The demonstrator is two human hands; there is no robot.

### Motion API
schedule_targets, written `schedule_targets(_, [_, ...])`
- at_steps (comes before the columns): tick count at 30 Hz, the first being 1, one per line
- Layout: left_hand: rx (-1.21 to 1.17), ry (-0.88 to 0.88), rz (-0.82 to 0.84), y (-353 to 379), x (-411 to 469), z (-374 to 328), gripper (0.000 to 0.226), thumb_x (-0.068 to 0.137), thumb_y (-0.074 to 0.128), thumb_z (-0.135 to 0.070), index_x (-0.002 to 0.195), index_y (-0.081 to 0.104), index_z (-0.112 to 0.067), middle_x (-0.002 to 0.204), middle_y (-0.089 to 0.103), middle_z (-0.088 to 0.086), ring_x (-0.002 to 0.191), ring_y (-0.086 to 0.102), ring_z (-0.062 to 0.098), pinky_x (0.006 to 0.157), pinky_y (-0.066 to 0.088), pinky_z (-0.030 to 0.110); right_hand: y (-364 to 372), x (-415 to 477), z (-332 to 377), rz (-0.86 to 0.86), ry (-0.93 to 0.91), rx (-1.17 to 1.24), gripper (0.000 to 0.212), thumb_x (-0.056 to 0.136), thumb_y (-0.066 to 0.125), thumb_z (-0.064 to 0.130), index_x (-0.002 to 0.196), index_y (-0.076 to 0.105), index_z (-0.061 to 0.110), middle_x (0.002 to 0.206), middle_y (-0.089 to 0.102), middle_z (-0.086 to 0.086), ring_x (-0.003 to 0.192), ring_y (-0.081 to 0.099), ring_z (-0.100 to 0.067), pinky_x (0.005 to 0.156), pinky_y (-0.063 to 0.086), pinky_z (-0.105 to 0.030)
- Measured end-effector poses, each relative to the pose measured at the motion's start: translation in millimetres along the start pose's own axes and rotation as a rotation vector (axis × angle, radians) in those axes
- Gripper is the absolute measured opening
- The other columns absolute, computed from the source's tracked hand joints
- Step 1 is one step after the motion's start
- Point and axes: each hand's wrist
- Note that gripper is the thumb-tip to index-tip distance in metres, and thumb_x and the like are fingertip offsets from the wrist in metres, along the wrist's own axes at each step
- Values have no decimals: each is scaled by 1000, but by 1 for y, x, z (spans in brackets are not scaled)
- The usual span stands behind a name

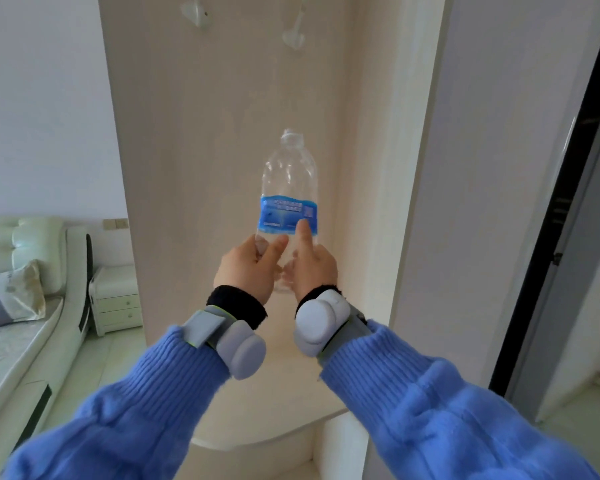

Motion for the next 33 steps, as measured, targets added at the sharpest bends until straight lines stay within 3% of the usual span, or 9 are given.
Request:
schedule_targets(3, [-4,-31,-32,1,-6,6,36,82,54,-46,59,48,-20,57,61,-3,77,68,33,79,54,49,1,-8,-14,-8,-12,-47,54,85,41,64,59,45,18,62,54,0,70,55,-24,79,51,-40])
schedule_targets(12, [4,-77,-33,6,-24,23,41,81,57,-45,55,51,-14,52,60,-2,56,55,18,71,52,40,-4,-14,-32,-22,78,-55,60,80,49,66,56,43,11,58,48,-4,65,49,-25,67,43,-33])
schedule_targets(18, [-232,-122,133,3,-29,27,13,81,61,-39,77,58,-27,74,64,-3,72,62,17,77,51,36,-14,-28,-62,59,-57,-154,52,81,53,60,57,36,17,58,45,-3,56,43,-21,60,38,-30])
schedule_targets(20, [-389,-185,123,-2,-22,27,17,73,70,-35,80,60,-23,80,66,0,76,64,18,79,52,34,-14,-36,-76,125,-78,-207,53,77,54,63,57,36,17,55,44,-1,53,42,-19,61,39,-31])
schedule_targets(23, [-385,-193,166,-6,-19,32,17,69,74,-28,80,62,-22,86,69,3,81,66,22,84,54,38,-17,-42,-90,219,-36,-204,54,82,46,64,60,43,15,52,49,0,52,47,-20,67,43,-35])
schedule_targets(27, [-123,-133,225,-3,-30,52,11,74,72,-23,70,62,-22,73,66,-1,70,63,17,70,53,29,-20,-37,-92,232,21,-230,92,61,35,88,95,55,5,79,65,-6,75,64,-22,77,53,-40])
schedule_targets(29, [-39,-145,315,0,-37,61,14,74,73,-22,67,61,-21,70,65,0,68,61,17,67,51,28,-24,-26,-82,164,62,-87,78,72,45,76,108,51,7,88,63,-4,88,66,-25,81,57,-42])
schedule_targets(31, [67,-156,417,4,-41,70,16,74,72,-19,65,60,-22,70,65,1,68,59,17,67,50,29,-31,-15,-69,119,60,30,58,84,52,56,115,47,7,81,57,1,81,60,-19,68,55,-30])
schedule_targets(33, [177,-137,523,7,-45,77,15,76,71,-19,65,60,-23,77,67,5,72,58,17,67,48,27,-37,-11,-58,104,20,53,39,86,57,47,104,48,13,79,57,2,73,56,-15,62,48,-28])
Point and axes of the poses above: each hand's wrist, its own x-axis towards the middle knuckle, its own y-axis out of the palm, z = x × y
